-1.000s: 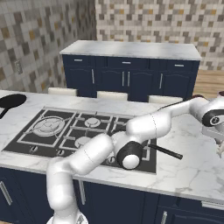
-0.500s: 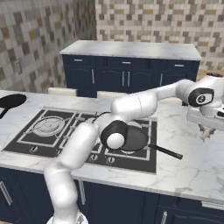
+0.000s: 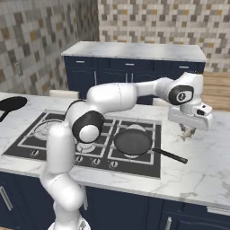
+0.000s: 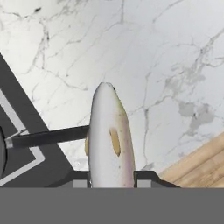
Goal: Place both pans onto different burners. Then place the avocado and the fish on different pans.
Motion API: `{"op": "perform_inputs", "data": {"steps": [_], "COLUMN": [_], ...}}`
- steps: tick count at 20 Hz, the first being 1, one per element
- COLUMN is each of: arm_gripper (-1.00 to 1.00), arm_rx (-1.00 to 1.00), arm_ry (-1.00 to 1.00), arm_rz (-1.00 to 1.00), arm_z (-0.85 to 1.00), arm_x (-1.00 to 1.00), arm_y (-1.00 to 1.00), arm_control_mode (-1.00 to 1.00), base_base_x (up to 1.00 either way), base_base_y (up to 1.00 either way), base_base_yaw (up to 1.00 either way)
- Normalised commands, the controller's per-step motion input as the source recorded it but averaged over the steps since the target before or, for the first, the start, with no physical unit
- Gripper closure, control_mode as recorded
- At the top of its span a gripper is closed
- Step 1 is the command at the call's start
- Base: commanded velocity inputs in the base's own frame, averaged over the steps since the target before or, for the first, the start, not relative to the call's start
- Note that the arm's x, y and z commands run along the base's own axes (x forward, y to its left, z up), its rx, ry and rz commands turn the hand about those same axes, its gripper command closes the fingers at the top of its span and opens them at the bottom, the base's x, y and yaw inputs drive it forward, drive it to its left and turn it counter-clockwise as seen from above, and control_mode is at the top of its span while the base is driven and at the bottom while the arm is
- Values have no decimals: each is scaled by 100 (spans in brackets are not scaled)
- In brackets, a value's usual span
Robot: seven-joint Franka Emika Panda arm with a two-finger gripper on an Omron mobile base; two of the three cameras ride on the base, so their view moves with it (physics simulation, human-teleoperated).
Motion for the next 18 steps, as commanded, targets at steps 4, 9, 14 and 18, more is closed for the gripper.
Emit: {"op": "perform_inputs", "data": {"steps": [4, 9, 14, 18], "arm_gripper": [100, 100, 100, 100], "arm_rx": [-3, -3, -1, 0], "arm_ry": [-2, -1, 0, 0], "arm_rz": [3, 2, 1, 0], "arm_z": [-4, 0, -1, -5], "arm_x": [-16, -1, 3, 16], "arm_y": [100, 100, 98, 67], "arm_control_mode": [-100, -100, -100, -100], "base_base_x": [0, 0, 0, 0], "base_base_y": [0, 0, 0, 0], "base_base_yaw": [0, 0, 0, 0]}}
